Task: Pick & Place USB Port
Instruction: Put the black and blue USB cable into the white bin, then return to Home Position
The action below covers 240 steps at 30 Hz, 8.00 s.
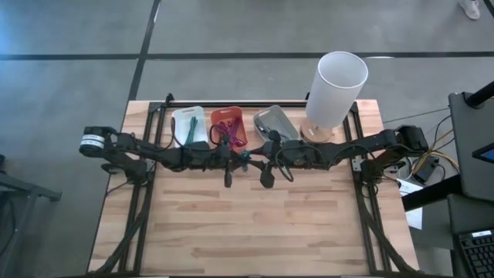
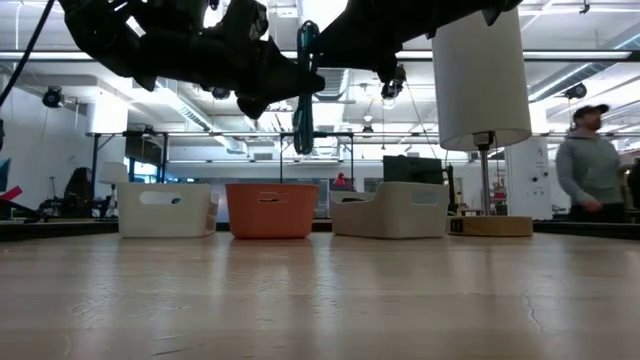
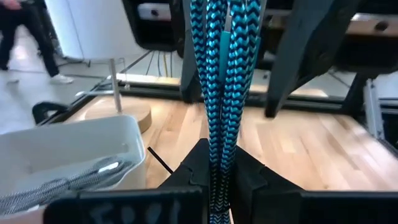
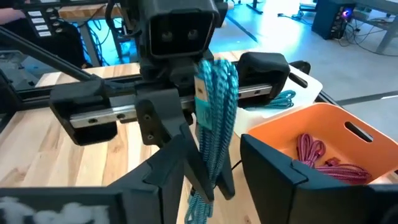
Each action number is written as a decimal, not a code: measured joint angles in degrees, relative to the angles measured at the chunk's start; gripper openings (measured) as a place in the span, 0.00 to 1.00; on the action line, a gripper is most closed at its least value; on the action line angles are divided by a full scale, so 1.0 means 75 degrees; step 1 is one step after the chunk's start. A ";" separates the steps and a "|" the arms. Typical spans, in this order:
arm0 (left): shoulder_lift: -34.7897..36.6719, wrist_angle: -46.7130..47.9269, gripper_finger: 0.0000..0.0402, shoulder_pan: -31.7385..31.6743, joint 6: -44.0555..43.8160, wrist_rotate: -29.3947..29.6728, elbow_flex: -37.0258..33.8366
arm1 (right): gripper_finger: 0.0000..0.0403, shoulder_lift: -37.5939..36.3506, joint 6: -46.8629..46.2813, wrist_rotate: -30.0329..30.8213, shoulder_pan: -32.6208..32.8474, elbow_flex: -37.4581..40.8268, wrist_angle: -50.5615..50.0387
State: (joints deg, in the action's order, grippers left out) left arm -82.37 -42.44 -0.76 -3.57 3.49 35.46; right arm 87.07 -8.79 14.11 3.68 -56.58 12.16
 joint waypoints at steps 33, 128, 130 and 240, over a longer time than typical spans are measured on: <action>0.2914 0.7469 0.06 -0.2544 -0.2786 0.4462 -0.0003 | 0.42 -0.0058 -0.0432 -0.0009 0.0007 0.0003 -0.0627; 0.7278 0.4420 0.29 -0.0769 0.0079 0.2226 -0.2512 | 0.42 -0.5688 0.1229 -0.1072 0.0137 0.4014 0.0062; 0.7495 0.4336 0.29 -0.0766 0.0082 0.2206 -0.2675 | 0.42 -0.6052 0.1229 -0.1288 0.0140 0.4197 0.0102; 1.0863 0.5415 0.29 -0.0783 0.0850 0.0746 -0.4669 | 0.42 -1.1494 0.1369 -0.2282 0.0137 0.7472 -0.1507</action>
State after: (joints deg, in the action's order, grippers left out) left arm -0.90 -1.83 -6.63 2.80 9.08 0.45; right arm 0.87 1.48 -3.01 4.71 -0.54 0.86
